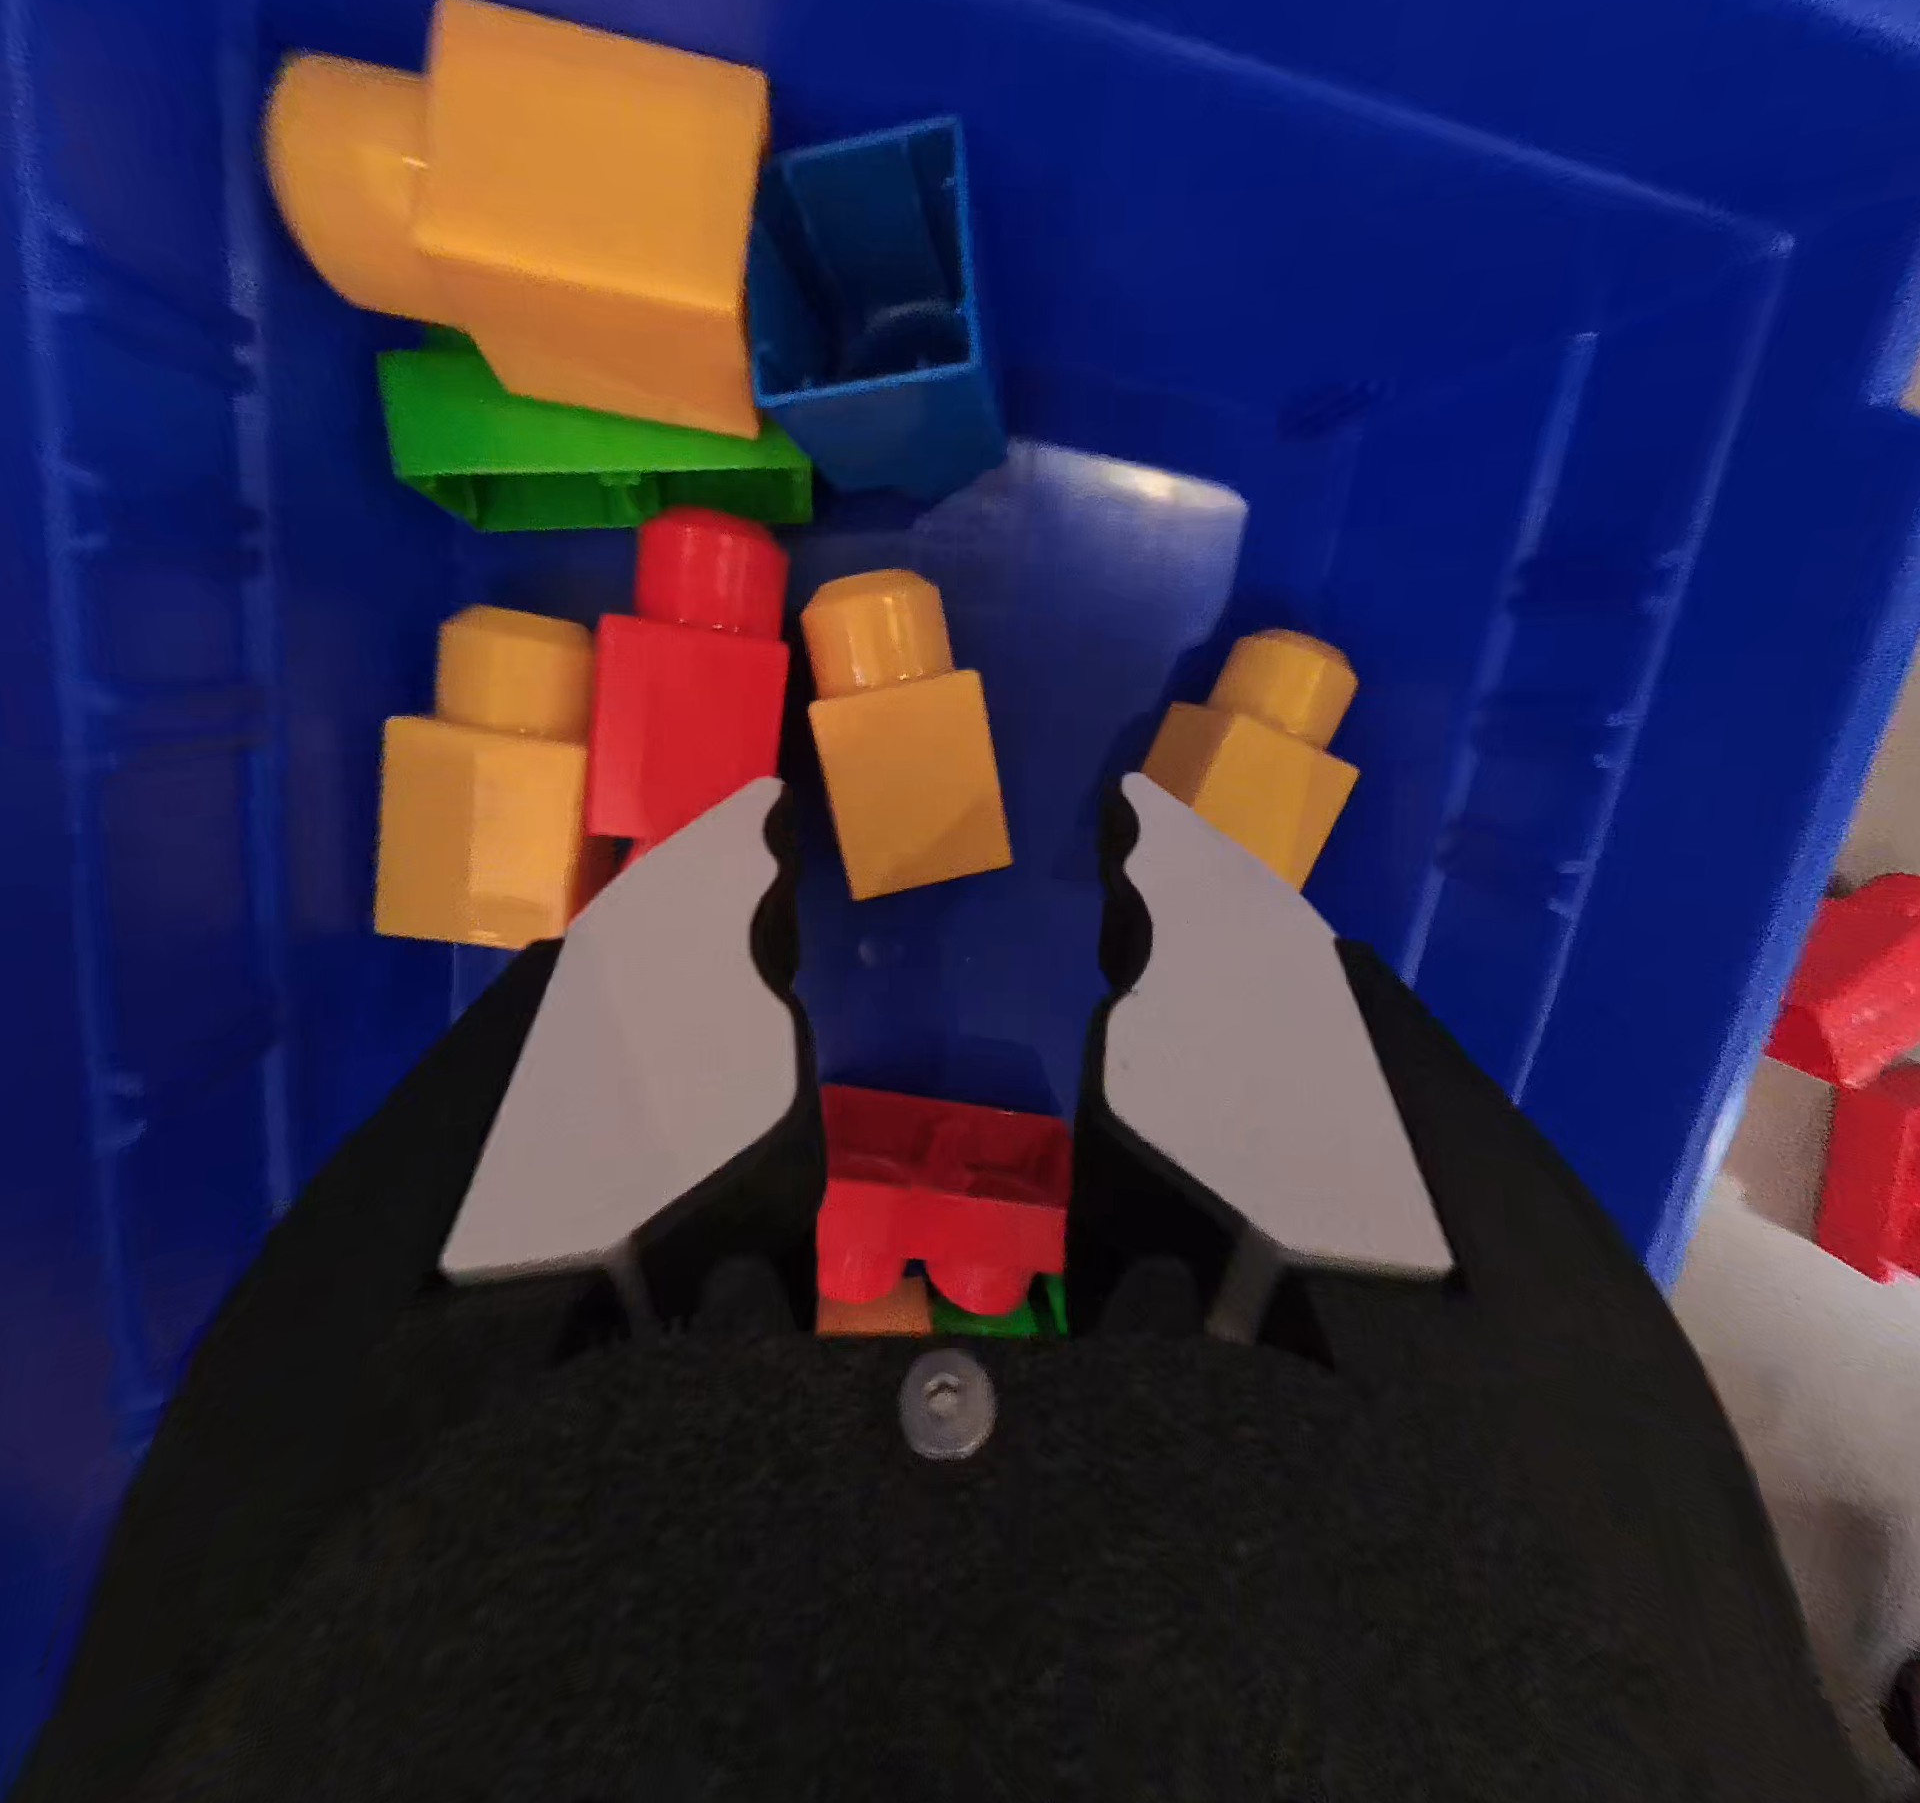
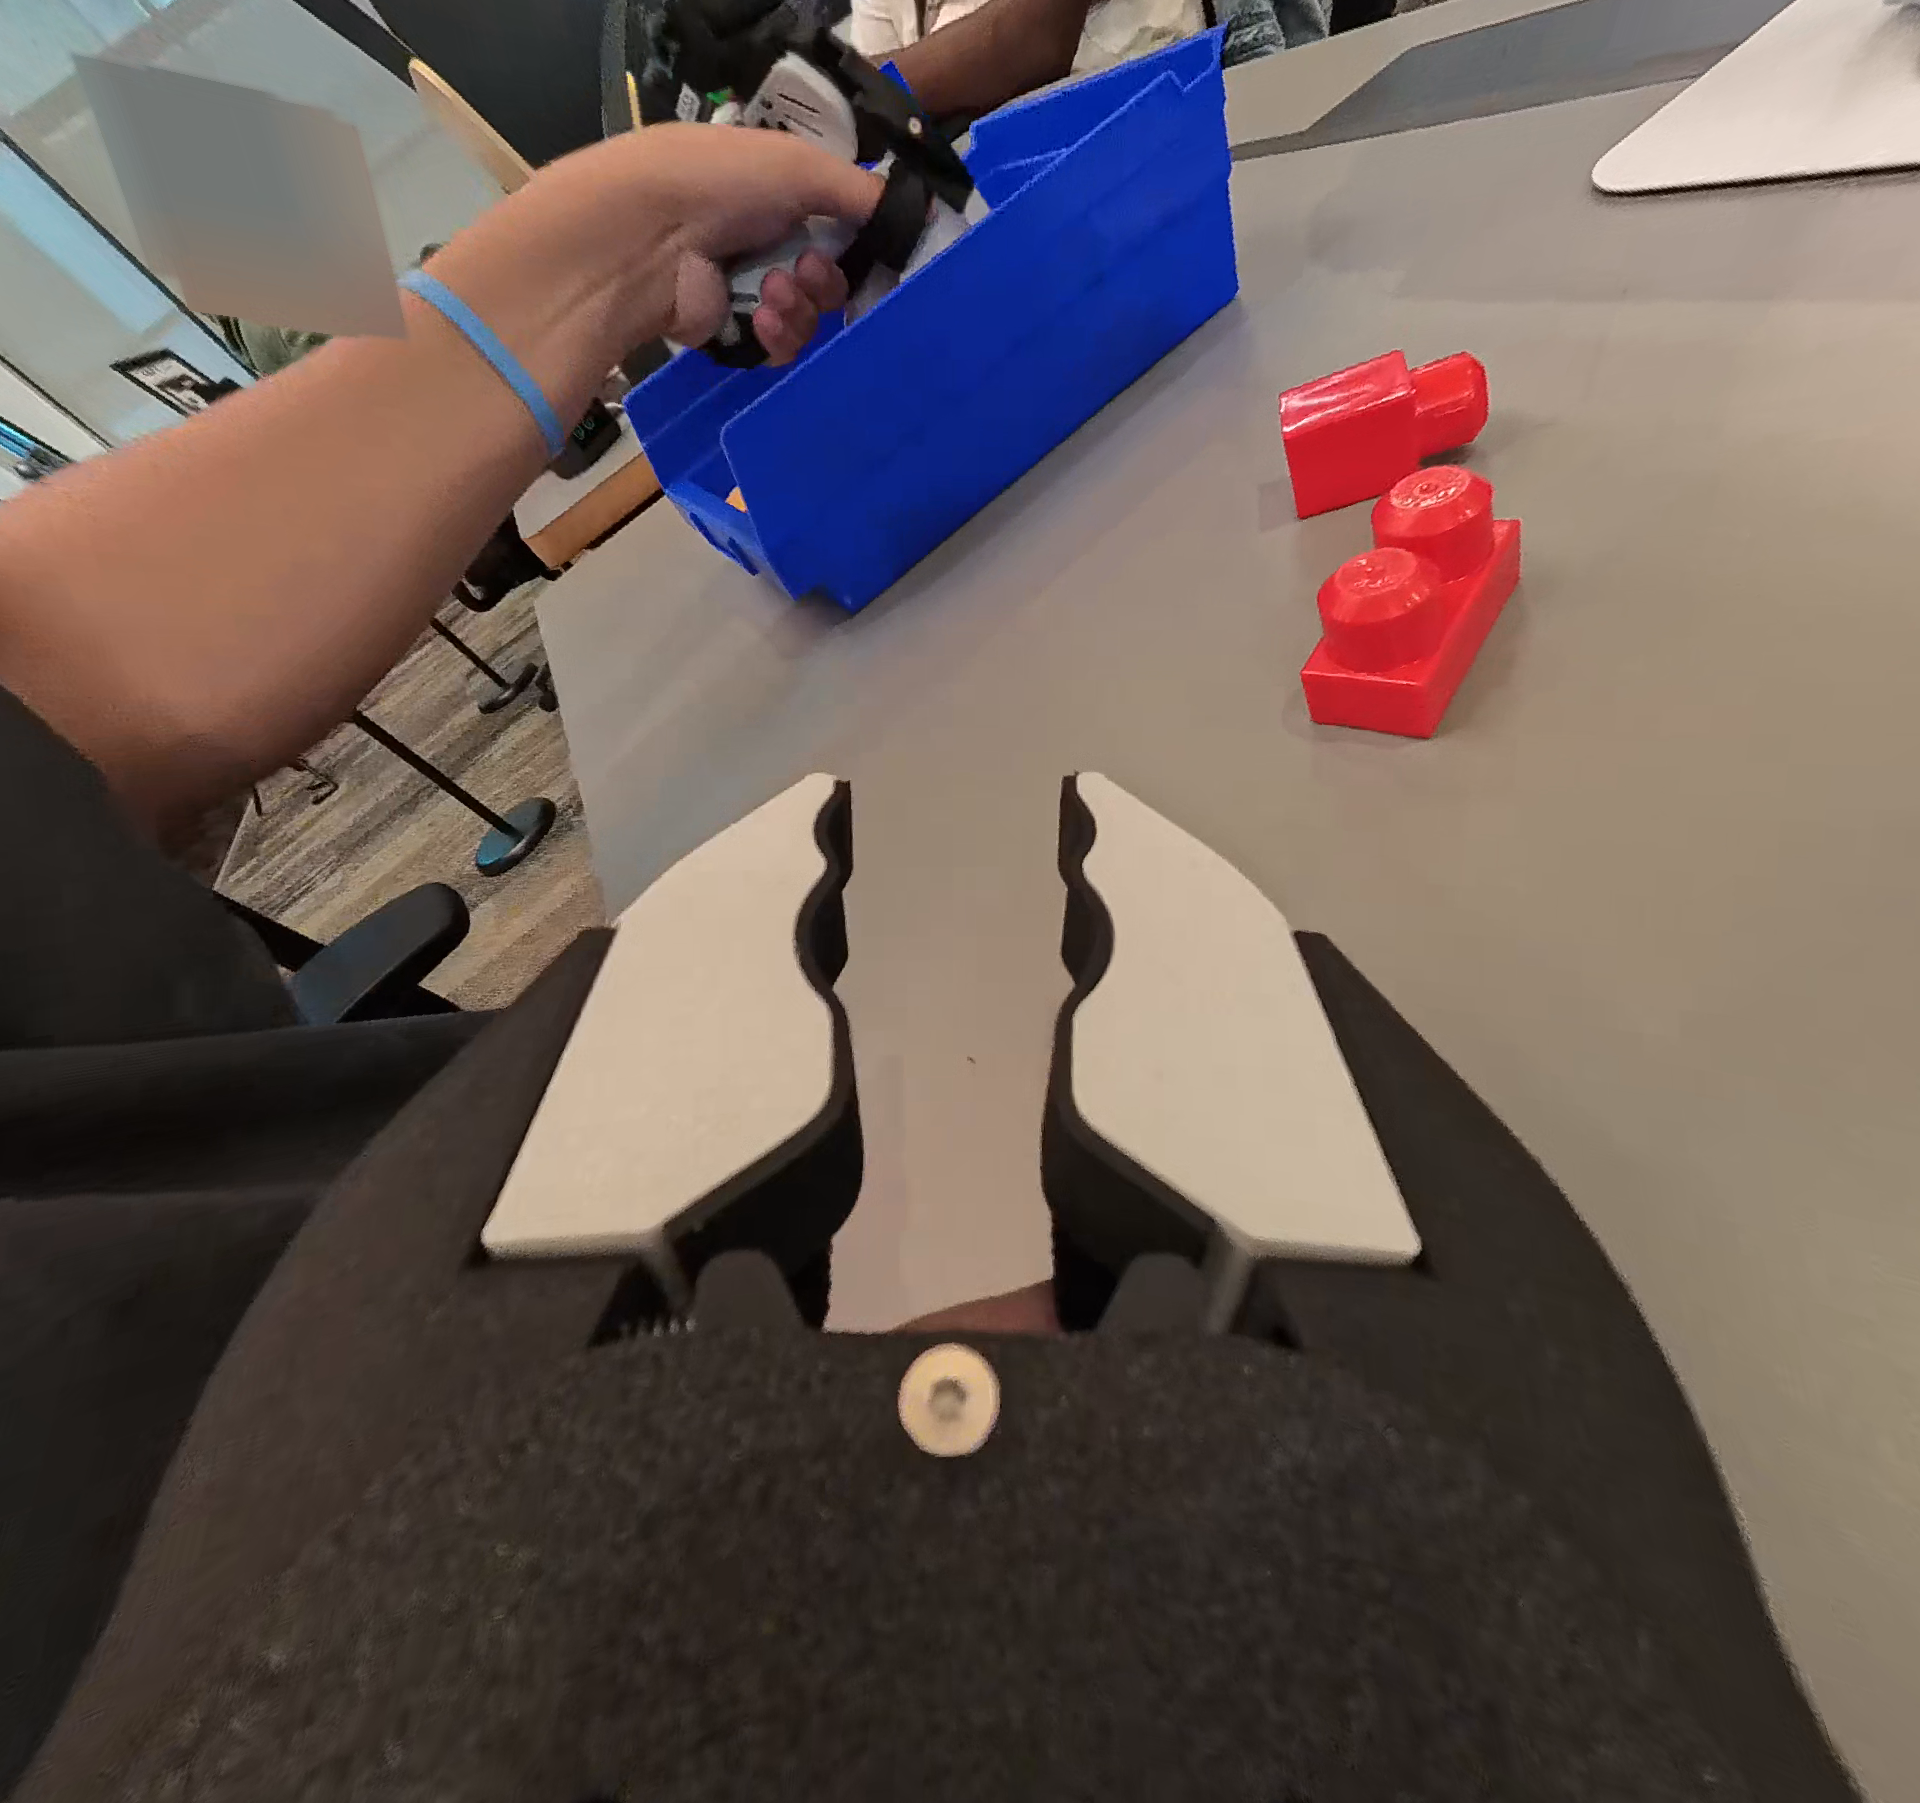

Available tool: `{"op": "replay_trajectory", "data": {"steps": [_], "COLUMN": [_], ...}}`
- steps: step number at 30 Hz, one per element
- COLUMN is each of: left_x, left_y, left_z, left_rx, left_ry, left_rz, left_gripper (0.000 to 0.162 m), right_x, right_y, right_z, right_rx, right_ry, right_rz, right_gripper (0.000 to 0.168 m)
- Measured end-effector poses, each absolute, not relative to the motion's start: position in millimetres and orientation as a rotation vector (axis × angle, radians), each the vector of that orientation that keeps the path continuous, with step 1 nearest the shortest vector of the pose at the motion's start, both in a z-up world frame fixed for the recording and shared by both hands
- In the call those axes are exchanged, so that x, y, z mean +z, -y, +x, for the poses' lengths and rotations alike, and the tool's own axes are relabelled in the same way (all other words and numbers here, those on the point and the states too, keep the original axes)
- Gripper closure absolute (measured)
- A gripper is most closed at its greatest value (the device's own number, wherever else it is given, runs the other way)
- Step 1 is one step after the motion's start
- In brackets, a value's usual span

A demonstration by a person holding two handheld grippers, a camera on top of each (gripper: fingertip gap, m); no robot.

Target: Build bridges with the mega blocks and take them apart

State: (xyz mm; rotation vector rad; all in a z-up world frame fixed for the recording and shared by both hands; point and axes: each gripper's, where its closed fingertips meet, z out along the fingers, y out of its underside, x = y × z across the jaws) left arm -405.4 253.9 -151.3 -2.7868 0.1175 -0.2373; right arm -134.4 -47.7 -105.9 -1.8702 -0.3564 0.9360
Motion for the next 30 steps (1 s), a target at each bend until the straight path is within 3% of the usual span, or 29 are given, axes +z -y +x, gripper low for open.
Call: {"op": "replay_trajectory", "data": {"steps": [10,13,17,20,26,30], "left_x": [-163.5,-174.2,-181.2,-157.7,-44.5,-59.5], "left_y": [-245.9,-252.8,-255.2,-248.1,-178.7,-143.5], "left_z": [-398.9,-395.2,-395.7,-390.7,-317.6,-242.1], "left_rx": [-0.247,-0.284,-0.186,-0.168,-0.357,-0.346], "left_ry": [-0.105,-0.086,-0.171,-0.347,-0.888,-1.312], "left_rz": [-2.878,-2.899,-2.948,-2.872,-2.397,-2.306], "left_gripper": [0.106,0.121,0.123,0.123,0.123,0.123], "right_x": [-105.5,-108.0,-109.6,-110.5,-111.4,-114.0], "right_y": [47.5,48.1,48.7,46.9,41.3,38.2], "right_z": [-131.5,-133.5,-134.5,-128.8,-112.6,-111.2], "right_rx": [0.937,0.937,0.921,0.883,0.882,0.881], "right_ry": [0.347,0.357,0.373,0.368,0.301,0.294], "right_rz": [-1.872,-1.881,-1.892,-1.895,-1.887,-1.895], "right_gripper": [0.131,0.131,0.131,0.131,0.132,0.132]}}
